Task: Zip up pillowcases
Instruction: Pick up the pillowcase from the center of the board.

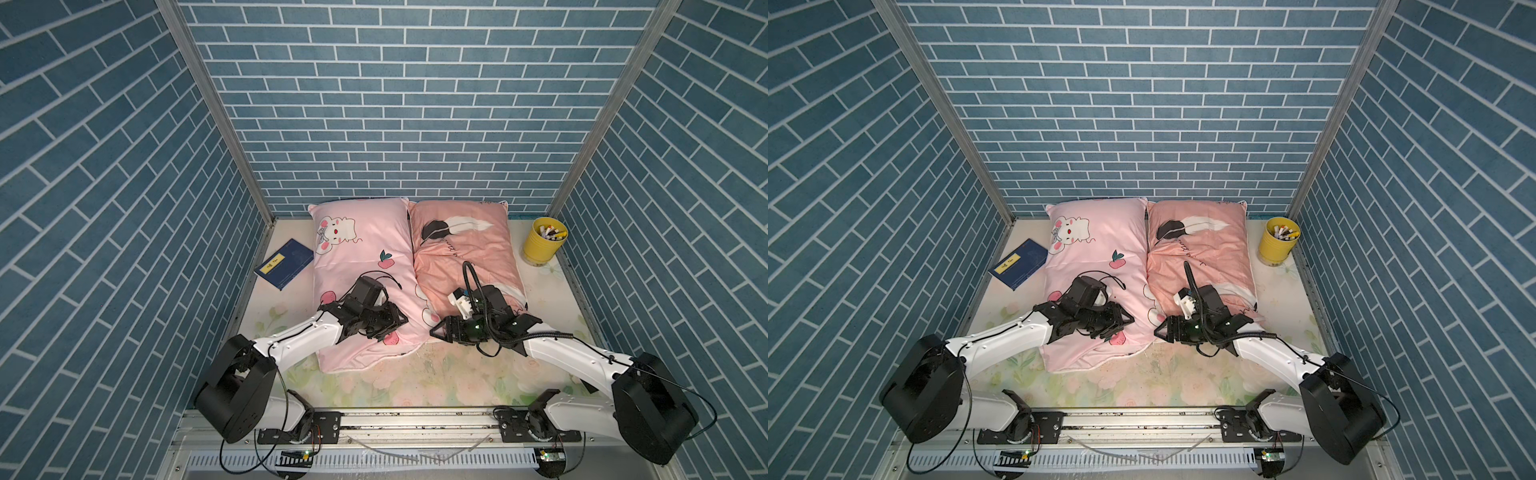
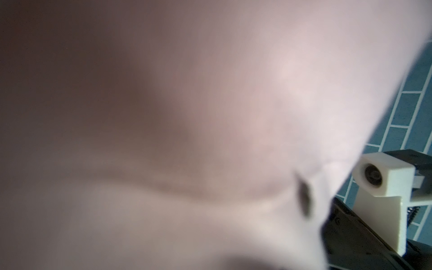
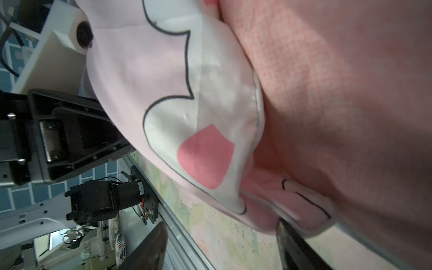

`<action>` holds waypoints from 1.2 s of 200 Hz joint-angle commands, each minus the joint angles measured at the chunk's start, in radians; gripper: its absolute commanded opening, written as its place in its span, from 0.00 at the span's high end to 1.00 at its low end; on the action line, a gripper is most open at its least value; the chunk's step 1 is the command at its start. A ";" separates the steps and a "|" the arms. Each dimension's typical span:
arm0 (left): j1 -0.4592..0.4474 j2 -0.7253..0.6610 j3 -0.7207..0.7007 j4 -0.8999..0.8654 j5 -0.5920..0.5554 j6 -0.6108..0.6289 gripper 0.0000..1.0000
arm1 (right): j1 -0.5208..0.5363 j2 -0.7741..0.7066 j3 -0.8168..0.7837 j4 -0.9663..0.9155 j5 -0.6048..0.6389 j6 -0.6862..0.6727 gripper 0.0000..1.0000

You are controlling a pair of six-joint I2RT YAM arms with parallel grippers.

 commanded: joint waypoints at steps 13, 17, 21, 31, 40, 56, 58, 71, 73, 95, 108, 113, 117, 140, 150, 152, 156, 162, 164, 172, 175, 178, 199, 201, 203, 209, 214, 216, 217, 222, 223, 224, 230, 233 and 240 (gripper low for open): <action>0.031 -0.036 0.045 0.042 -0.050 0.047 0.51 | 0.003 -0.075 0.101 -0.143 0.157 -0.280 0.25; 0.033 -0.037 0.045 0.044 -0.049 0.046 0.51 | 0.003 -0.076 0.102 -0.148 0.163 -0.297 0.24; 0.035 -0.038 0.045 0.045 -0.047 0.045 0.51 | 0.002 -0.076 0.103 -0.150 0.160 -0.316 0.24; 0.038 -0.037 0.050 0.049 -0.045 0.043 0.51 | 0.004 -0.068 0.103 -0.138 0.141 -0.342 0.24; 0.040 -0.031 0.055 0.048 -0.042 0.045 0.51 | 0.004 -0.053 0.101 -0.120 0.109 -0.357 0.24; 0.042 -0.013 0.068 0.056 -0.038 0.047 0.51 | 0.012 -0.029 0.095 -0.065 0.050 -0.362 0.23; 0.043 -0.011 0.069 0.057 -0.037 0.046 0.51 | 0.012 -0.027 0.094 -0.059 0.044 -0.362 0.23; 0.048 -0.001 0.079 0.063 -0.033 0.048 0.51 | 0.027 -0.011 0.088 -0.031 0.023 -0.376 0.23; 0.049 0.001 0.080 0.064 -0.031 0.048 0.52 | 0.029 -0.008 0.088 -0.030 0.023 -0.383 0.23; 0.062 0.007 0.104 0.054 -0.024 0.058 0.53 | 0.036 0.019 0.076 -0.026 0.045 -0.436 0.23; 0.068 0.011 0.122 0.036 -0.023 0.072 0.53 | 0.039 0.037 0.065 0.001 0.049 -0.449 0.23; 0.069 0.011 0.128 0.032 -0.022 0.074 0.53 | 0.042 0.045 0.062 0.011 0.058 -0.456 0.23; 0.070 0.011 0.131 0.030 -0.022 0.076 0.53 | 0.046 0.052 0.061 0.017 0.069 -0.459 0.23; 0.075 0.011 0.141 0.025 -0.019 0.079 0.53 | 0.060 0.094 0.057 0.054 0.141 -0.488 0.23; 0.077 0.009 0.141 0.024 -0.020 0.080 0.54 | 0.065 0.114 0.055 0.075 0.158 -0.494 0.23; 0.078 0.008 0.141 0.025 -0.018 0.079 0.54 | 0.065 0.117 0.055 0.080 0.161 -0.495 0.23; 0.079 0.009 0.141 0.025 -0.019 0.079 0.54 | 0.065 0.127 0.053 0.085 0.165 -0.496 0.23; 0.079 0.009 0.141 0.025 -0.018 0.079 0.54 | 0.065 0.142 0.055 0.089 0.167 -0.496 0.24; 0.080 0.009 0.141 0.025 -0.018 0.079 0.54 | 0.065 0.147 0.055 0.090 0.166 -0.495 0.25; 0.082 0.009 0.141 0.022 -0.017 0.078 0.54 | 0.067 0.165 0.058 0.093 0.160 -0.491 0.26; 0.083 0.009 0.142 0.023 -0.017 0.079 0.54 | 0.067 0.171 0.059 0.094 0.157 -0.487 0.26; 0.083 0.009 0.142 0.023 -0.017 0.079 0.54 | 0.070 0.176 0.060 0.096 0.153 -0.484 0.27; 0.089 0.013 0.145 0.022 -0.016 0.080 0.54 | 0.098 0.206 0.066 0.107 0.137 -0.457 0.32; 0.089 0.013 0.146 0.022 -0.016 0.080 0.54 | 0.101 0.209 0.066 0.107 0.139 -0.455 0.32; 0.091 0.014 0.147 0.022 -0.016 0.080 0.54 | 0.103 0.211 0.067 0.106 0.140 -0.451 0.33; 0.093 0.014 0.149 0.022 -0.016 0.079 0.54 | 0.107 0.218 0.066 0.109 0.140 -0.443 0.34; 0.094 0.015 0.149 0.022 -0.014 0.081 0.54 | 0.108 0.225 0.063 0.117 0.138 -0.433 0.35; 0.094 0.016 0.149 0.022 -0.014 0.081 0.54 | 0.108 0.229 0.062 0.118 0.138 -0.429 0.36; 0.095 0.016 0.150 0.022 -0.014 0.081 0.54 | 0.108 0.230 0.061 0.120 0.138 -0.427 0.36; 0.095 0.017 0.150 0.022 -0.012 0.081 0.54 | 0.108 0.238 0.058 0.129 0.135 -0.418 0.37; 0.096 0.017 0.151 0.022 -0.011 0.082 0.54 | 0.108 0.240 0.059 0.130 0.135 -0.416 0.37; 0.096 0.018 0.150 0.022 -0.011 0.082 0.54 | 0.108 0.242 0.059 0.133 0.135 -0.414 0.38; 0.096 0.019 0.151 0.022 -0.010 0.082 0.54 | 0.108 0.251 0.057 0.140 0.132 -0.403 0.39; 0.097 0.020 0.152 0.022 -0.010 0.083 0.54 | 0.108 0.255 0.056 0.144 0.130 -0.397 0.40; 0.099 0.021 0.153 0.022 -0.009 0.084 0.54 | 0.108 0.262 0.055 0.151 0.126 -0.384 0.44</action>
